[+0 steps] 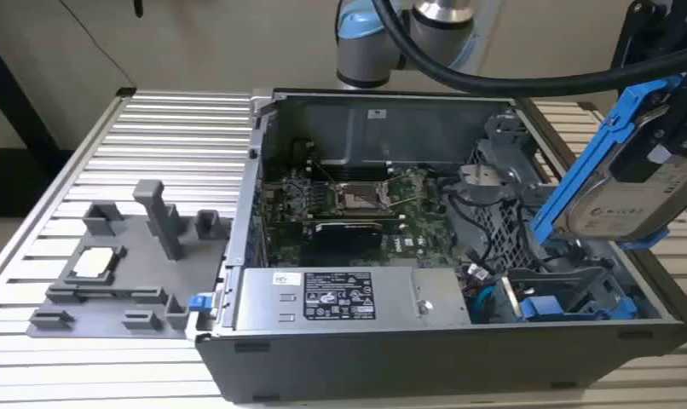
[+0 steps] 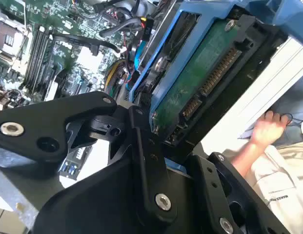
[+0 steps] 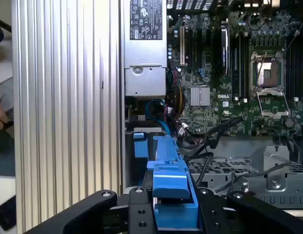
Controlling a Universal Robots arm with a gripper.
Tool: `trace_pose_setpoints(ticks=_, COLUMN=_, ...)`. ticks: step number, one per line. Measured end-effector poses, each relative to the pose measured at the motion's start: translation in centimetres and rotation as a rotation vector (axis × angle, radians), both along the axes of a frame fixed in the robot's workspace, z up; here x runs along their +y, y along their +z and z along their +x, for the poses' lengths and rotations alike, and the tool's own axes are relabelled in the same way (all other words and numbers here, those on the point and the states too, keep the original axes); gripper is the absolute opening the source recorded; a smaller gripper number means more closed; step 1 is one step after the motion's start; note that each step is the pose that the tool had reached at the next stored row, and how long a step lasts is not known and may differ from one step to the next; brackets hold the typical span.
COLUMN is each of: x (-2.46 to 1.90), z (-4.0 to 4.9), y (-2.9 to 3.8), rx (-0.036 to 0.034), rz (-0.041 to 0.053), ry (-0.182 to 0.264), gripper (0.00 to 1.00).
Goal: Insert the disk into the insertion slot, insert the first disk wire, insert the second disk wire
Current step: 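Insert the disk into the insertion slot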
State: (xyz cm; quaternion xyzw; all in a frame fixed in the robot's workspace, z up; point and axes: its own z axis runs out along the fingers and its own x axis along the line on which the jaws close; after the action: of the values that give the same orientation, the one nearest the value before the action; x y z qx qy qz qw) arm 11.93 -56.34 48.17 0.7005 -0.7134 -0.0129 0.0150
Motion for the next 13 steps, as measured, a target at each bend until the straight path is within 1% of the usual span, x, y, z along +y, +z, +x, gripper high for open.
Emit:
trace_pose_setpoints(ticks=9, x=0.0, z=0.0, y=0.0, rx=0.0, rz=0.0, ry=0.0, gripper=0.33)
trace_pose_setpoints(ticks=13, x=0.0, z=0.0, y=-0.12, rx=0.0, rz=0.0, ry=0.0, gripper=0.33)
